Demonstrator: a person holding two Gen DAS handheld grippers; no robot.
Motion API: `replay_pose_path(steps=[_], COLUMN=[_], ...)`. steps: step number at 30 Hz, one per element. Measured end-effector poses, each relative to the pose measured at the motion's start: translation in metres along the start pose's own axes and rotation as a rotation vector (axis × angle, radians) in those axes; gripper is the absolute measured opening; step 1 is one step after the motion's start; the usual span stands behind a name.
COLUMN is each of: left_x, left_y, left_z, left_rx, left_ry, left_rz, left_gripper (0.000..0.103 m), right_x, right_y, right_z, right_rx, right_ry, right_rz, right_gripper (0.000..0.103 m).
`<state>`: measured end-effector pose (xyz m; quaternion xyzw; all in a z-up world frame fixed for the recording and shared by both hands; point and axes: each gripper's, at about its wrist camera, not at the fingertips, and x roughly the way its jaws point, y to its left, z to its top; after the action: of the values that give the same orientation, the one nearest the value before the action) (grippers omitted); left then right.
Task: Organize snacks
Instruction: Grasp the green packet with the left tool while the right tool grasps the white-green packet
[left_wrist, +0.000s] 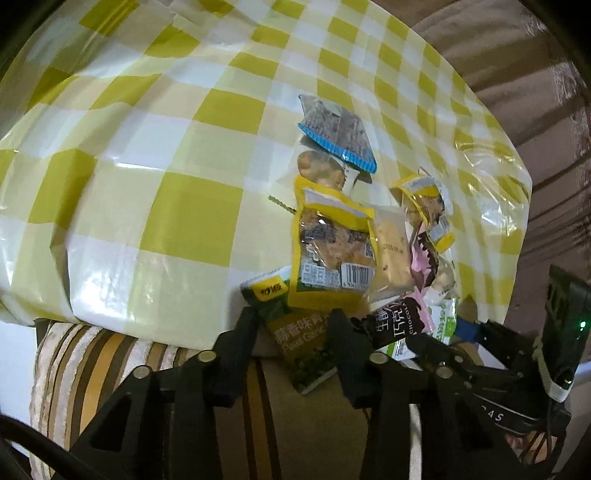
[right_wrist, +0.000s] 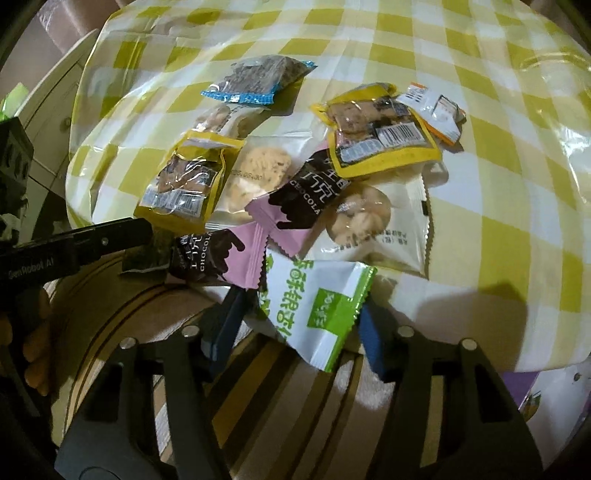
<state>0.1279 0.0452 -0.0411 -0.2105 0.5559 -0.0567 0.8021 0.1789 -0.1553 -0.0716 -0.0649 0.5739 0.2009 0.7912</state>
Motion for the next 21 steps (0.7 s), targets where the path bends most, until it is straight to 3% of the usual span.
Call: replay_pose_path(steps=[3,7,12,15,21], left_x=[-0.001,-0.006,-0.013,-0.013,-0.006], left_y=[0.0,-0.002,-0.002,-0.002,0.002], left_z=[-0.002,-0.006,-0.012,-0.014,-0.014], left_rx=[0.003,0.019,0.007,-0.007,-0.04], left_ry=[0.002,-0.008,-0.011,-0.003,0.048], left_rz=[-0.005,0.004,-0.001,0.003,-0.026], left_gripper=[0.027,0.014,0.012,0.013,0.039], right_x=[-0.001,-0.005,-0.016,-0.028,-0.044], right_y=[0.004,0.006,0.003,-0.007,-0.019], right_z=[0.0,-0.002,-0.011,-0.018,-0.03], right_rx=[-0.002,-0.017,-0.005,0.003,0.035], right_ry=[-0.013,-0.034,-0.069,-0.084,-0.107], right_rz=[0.003,-0.002,0.002,0.008,0.006], right_gripper=[0.045,0.037,0.03,0.028,0.025])
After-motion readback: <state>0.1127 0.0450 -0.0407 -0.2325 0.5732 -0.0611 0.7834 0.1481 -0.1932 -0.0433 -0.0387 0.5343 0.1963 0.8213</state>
